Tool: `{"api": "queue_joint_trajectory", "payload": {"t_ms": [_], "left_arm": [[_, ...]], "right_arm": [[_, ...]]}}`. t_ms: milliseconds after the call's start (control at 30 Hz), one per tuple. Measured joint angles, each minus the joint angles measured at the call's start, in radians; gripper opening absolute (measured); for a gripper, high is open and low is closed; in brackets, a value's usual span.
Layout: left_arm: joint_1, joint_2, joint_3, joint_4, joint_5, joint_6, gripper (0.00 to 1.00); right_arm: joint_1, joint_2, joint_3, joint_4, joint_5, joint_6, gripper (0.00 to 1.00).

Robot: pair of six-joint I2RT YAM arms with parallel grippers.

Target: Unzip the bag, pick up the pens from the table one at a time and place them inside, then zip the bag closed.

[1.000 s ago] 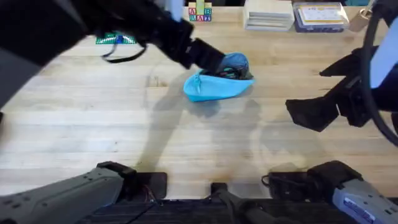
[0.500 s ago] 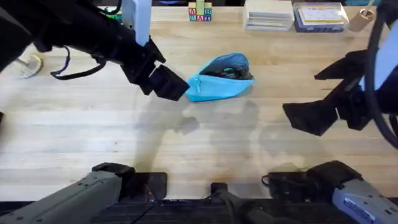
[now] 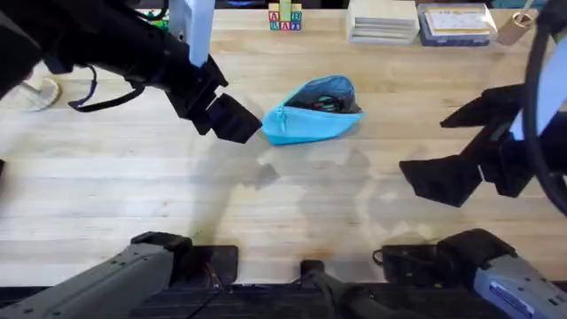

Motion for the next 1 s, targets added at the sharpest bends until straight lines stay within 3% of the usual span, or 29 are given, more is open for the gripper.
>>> {"api": "queue_joint_trajectory", "payload": {"t_ms": [367,667,1000], "left_arm": [[0.0,0.0,0.0,0.006,-0.003,0.0,0.993],[0.061,0.0,0.0,0.015,0.001,0.004,0.993],[0.081,0.0,0.0,0.013,0.002,0.007,0.994]], "right_arm": [[0.0,0.0,0.0,0.002,-0.037,0.001,0.998],[0.0,0.026,0.0,0.004,-0.037,0.034,0.998],[0.0,0.085,0.0,0.008,-0.041,0.055,0.997]]}}
